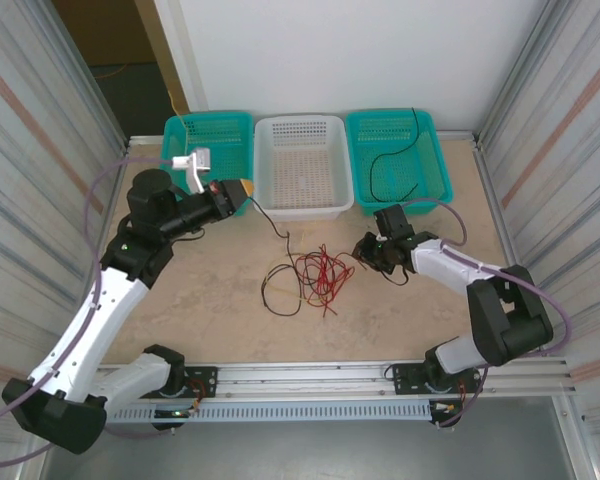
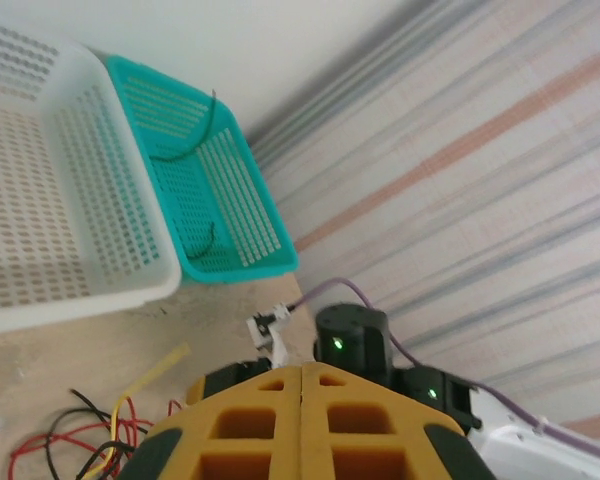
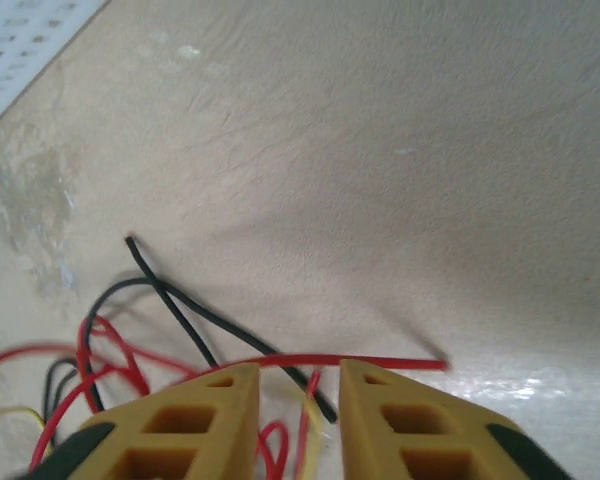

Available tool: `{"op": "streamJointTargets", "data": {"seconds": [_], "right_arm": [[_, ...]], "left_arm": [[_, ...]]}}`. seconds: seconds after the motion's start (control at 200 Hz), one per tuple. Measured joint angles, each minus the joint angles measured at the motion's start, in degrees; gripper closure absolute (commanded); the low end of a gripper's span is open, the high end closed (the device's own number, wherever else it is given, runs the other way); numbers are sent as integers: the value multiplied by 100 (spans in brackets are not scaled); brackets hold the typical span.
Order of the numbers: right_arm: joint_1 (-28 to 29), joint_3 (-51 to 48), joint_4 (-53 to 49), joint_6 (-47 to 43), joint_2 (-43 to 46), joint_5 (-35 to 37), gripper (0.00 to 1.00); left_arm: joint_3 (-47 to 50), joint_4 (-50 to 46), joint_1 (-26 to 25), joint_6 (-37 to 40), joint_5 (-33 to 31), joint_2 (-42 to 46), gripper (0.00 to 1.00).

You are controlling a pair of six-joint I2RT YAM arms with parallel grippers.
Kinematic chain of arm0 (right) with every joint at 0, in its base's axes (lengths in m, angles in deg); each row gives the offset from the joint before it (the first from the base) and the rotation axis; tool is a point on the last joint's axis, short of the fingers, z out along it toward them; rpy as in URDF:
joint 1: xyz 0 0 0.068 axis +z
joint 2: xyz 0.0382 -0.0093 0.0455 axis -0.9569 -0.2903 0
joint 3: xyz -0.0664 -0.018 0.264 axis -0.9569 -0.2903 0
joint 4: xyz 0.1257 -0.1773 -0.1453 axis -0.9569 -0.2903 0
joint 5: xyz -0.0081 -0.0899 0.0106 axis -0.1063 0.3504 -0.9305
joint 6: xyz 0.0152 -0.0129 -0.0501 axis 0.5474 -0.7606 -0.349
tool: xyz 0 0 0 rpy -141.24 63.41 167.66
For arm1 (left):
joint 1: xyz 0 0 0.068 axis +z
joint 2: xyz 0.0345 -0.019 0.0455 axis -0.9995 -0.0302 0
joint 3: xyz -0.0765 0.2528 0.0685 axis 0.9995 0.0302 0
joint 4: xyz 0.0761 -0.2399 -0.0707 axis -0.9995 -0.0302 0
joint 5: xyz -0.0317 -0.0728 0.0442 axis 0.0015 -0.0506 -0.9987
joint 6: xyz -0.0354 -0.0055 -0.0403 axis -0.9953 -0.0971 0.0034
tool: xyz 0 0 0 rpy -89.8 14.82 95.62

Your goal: Untangle the cables

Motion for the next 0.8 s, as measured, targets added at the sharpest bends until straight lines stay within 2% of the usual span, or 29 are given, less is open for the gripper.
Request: {"op": "streamJointTargets", "data": {"seconds": [0.16,0.311,0.461,0.611,0.711,0.802], "right_arm": [[-28,98,-531,-291,446,144,40],[350,553,-1051,-614,970,378,34],[1043,1384,-1274,-868,1016,667,35],[1156,1939,-1235,-846,549,697,45],[1307,2096,-1054,-831,33,673,42],[1696,2109,-887,-857,-295,654,40]], "left_arm": [[-116,59,341,-90,131,-7,100],[-262,245,341,-214,411,-146,100],[-516,374,341,-258,614,-306,100],[-540,476,341,-286,726,-293,100],[-448,409,341,-299,728,-227,100],[-319,273,341,-297,713,-144,100]]}}
